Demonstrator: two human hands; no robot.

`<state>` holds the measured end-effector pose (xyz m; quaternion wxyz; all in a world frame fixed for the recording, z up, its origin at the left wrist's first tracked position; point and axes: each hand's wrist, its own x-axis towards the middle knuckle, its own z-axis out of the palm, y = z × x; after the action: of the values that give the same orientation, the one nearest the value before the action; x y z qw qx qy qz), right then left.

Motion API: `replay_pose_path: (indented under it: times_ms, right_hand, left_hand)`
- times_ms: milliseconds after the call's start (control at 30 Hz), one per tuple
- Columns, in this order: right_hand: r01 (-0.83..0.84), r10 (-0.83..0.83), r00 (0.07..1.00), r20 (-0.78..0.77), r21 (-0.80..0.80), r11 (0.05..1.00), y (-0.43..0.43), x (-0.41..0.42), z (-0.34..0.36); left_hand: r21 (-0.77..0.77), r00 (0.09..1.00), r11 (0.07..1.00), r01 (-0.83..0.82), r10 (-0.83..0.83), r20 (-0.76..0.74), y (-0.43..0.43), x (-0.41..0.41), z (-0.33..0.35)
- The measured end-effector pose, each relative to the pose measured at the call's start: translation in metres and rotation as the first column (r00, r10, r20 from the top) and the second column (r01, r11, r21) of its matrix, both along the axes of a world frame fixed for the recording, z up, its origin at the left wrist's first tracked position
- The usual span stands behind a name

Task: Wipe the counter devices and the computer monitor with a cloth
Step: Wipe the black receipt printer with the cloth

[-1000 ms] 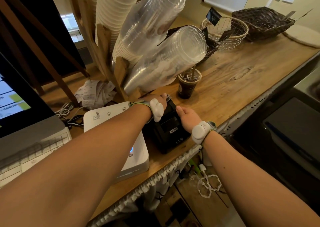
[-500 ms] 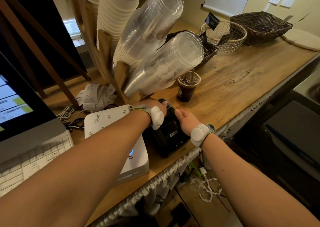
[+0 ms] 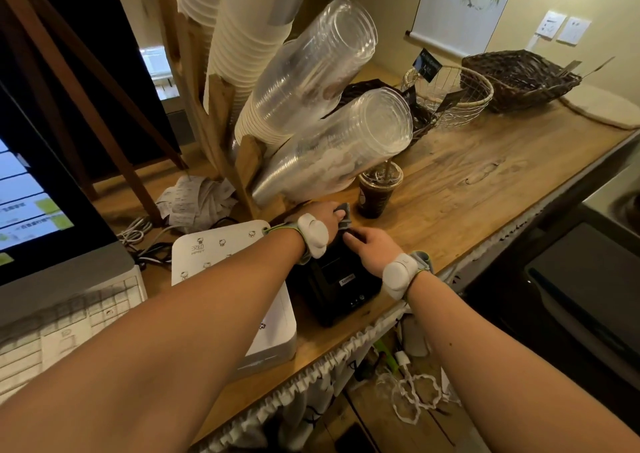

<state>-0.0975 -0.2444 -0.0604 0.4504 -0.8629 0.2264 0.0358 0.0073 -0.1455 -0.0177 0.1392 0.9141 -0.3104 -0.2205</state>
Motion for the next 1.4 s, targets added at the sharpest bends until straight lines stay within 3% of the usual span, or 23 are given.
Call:
replay_pose_path:
  times_ms: [100, 200, 267, 367, 467, 600, 700, 800, 967, 1100, 1267, 1300, 1400]
  right_hand:
    - [0.012, -0.011, 1.000, -0.017, 0.040, 0.999, 0.000, -0.001, 0.000]
    - [0.027, -0.025, 0.999, -0.034, 0.044, 0.999, 0.000, 0.003, -0.005]
    - [0.025, -0.026, 0.998, -0.057, -0.021, 0.999, 0.002, 0.005, -0.008]
    - [0.010, -0.011, 0.999, -0.032, -0.045, 0.999, 0.005, 0.004, -0.008]
    - [0.008, -0.008, 1.000, -0.004, 0.006, 1.000, 0.004, 0.001, -0.008]
    - [0.048, -0.045, 0.998, -0.038, 0.072, 0.996, 0.002, 0.002, -0.004]
    - [0.038, -0.036, 0.998, -0.043, 0.064, 0.997, 0.006, 0.002, -0.001]
    - [0.012, -0.011, 0.999, -0.034, 0.013, 1.000, 0.004, 0.004, 0.001]
    - [0.043, -0.042, 0.998, -0.041, 0.032, 0.999, -0.004, 0.005, 0.003]
    - [0.042, -0.041, 0.999, -0.021, 0.060, 0.997, -0.005, 0.002, 0.004]
    - [0.009, -0.005, 0.999, -0.047, 0.082, 0.997, -0.009, 0.001, 0.000]
    - [0.001, 0.003, 0.999, -0.045, 0.091, 0.996, -0.010, 0.001, -0.001]
    - [0.005, -0.001, 0.999, -0.044, 0.080, 0.997, -0.011, 0.001, 0.001]
  left_hand:
    - [0.055, 0.996, 0.995, -0.085, 0.085, 0.001, 0.006, -0.006, 0.001]
    - [0.227, 0.970, 0.956, -0.187, 0.143, 0.196, 0.015, -0.026, -0.011]
    - [0.256, 0.938, 0.926, -0.277, 0.202, 0.282, 0.019, -0.044, -0.020]
    - [0.203, 0.959, 0.979, -0.018, -0.040, 0.280, 0.022, -0.046, -0.036]
    - [0.156, 0.946, 0.968, 0.195, -0.228, 0.229, 0.031, -0.034, -0.030]
    - [0.244, 0.945, 0.964, 0.105, -0.173, 0.279, 0.040, -0.057, -0.043]
    - [0.192, 0.941, 0.981, -0.028, -0.039, 0.336, 0.040, -0.081, -0.052]
    - [0.012, 0.957, 0.980, -0.197, 0.190, 0.218, 0.028, -0.099, -0.041]
    - [-0.244, 0.846, 0.829, -0.503, 0.529, 0.056, 0.005, -0.094, -0.023]
    - [-0.282, 0.762, 0.720, -0.635, 0.644, -0.070, 0.000, -0.076, -0.029]
    - [-0.280, 0.503, 0.420, -0.864, 0.750, -0.430, -0.001, -0.072, -0.039]
    - [-0.261, 0.475, 0.396, -0.880, 0.751, -0.459, -0.001, -0.080, -0.040]
    - [-0.241, 0.499, 0.436, -0.867, 0.757, -0.422, -0.003, -0.107, -0.043]
